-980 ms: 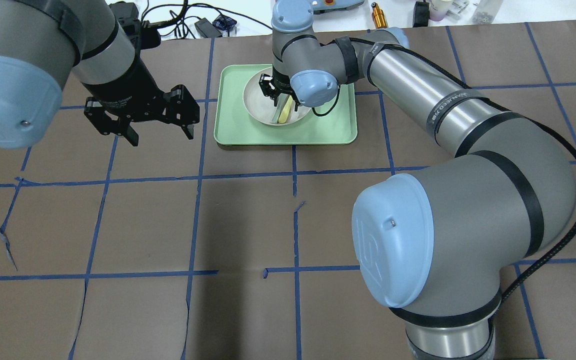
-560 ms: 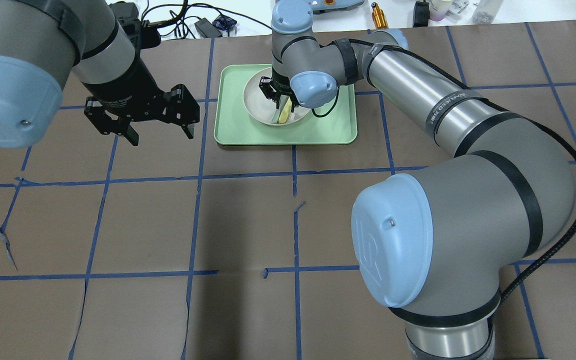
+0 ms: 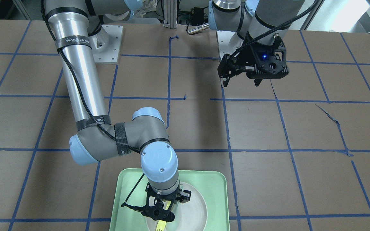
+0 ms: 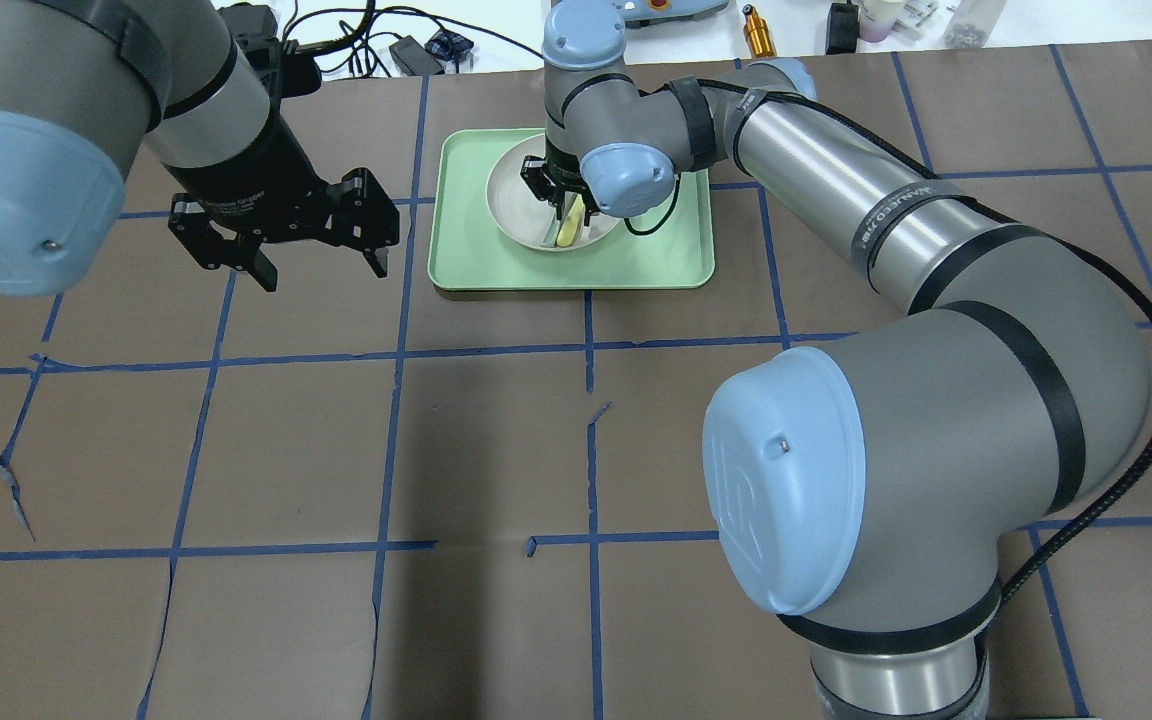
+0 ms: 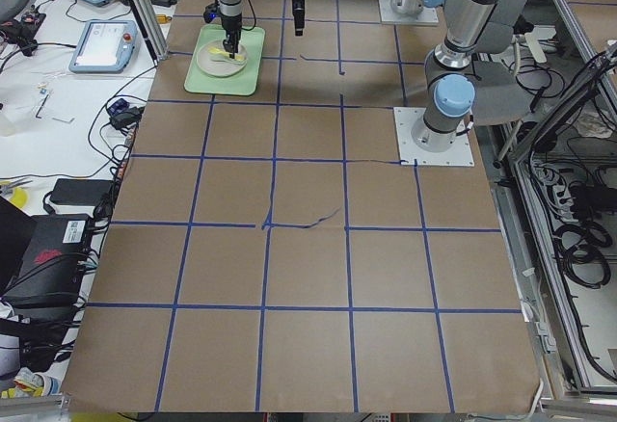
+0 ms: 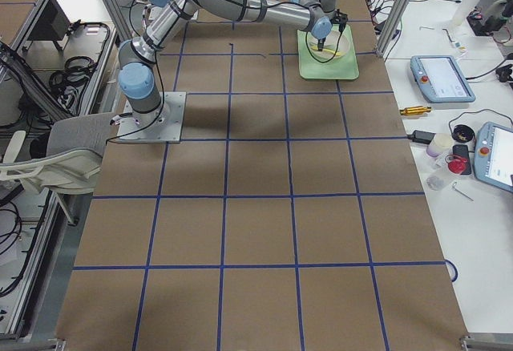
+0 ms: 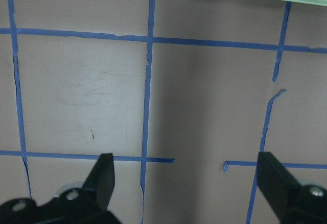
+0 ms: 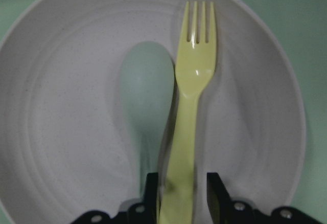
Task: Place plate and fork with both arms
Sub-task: 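Grasp the yellow fork with the right gripper and lift it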
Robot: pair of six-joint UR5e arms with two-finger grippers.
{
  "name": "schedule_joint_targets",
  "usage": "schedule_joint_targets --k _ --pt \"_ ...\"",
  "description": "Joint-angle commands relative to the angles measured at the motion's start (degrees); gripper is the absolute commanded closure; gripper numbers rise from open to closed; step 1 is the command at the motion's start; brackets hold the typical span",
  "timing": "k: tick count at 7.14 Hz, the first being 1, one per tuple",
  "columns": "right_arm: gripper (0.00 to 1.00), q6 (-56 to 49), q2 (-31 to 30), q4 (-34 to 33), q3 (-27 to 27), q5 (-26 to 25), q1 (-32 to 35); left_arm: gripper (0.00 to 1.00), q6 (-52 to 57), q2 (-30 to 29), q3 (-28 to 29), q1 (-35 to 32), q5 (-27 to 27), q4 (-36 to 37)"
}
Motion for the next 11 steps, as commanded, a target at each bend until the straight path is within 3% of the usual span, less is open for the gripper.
schedule_joint_targets --k 1,2,3,5,9,11 --pt "0.58 -0.24 0.41 -0.09 0.16 -0.11 0.00 0.00 -0.03 0.00 -0.03 0.00 0.09 0.52" --pt "0.69 -0.33 0.42 -0.09 0.24 -0.20 0.00 0.00 -0.03 0.00 -0.03 0.00 0.00 0.53" --pt "0.70 -0.33 0.50 -0.09 0.33 -0.29 0.00 0.00 -0.12 0.00 -0.03 0.00 0.00 0.62" --pt "0.86 -0.42 0.16 -0.18 1.21 -0.64 0.00 0.00 -0.12 0.00 -0.03 0.00 0.00 0.62" --pt "0.95 -6.29 -3.00 -0.18 1.39 -1.69 -0.09 0.00 -0.03 0.00 -0.03 0.00 0.00 0.62" --pt "0.95 -17.24 -5.90 0.61 4.01 -2.40 -2.44 0.00 -0.03 -0.09 -0.03 0.09 0.00 0.62"
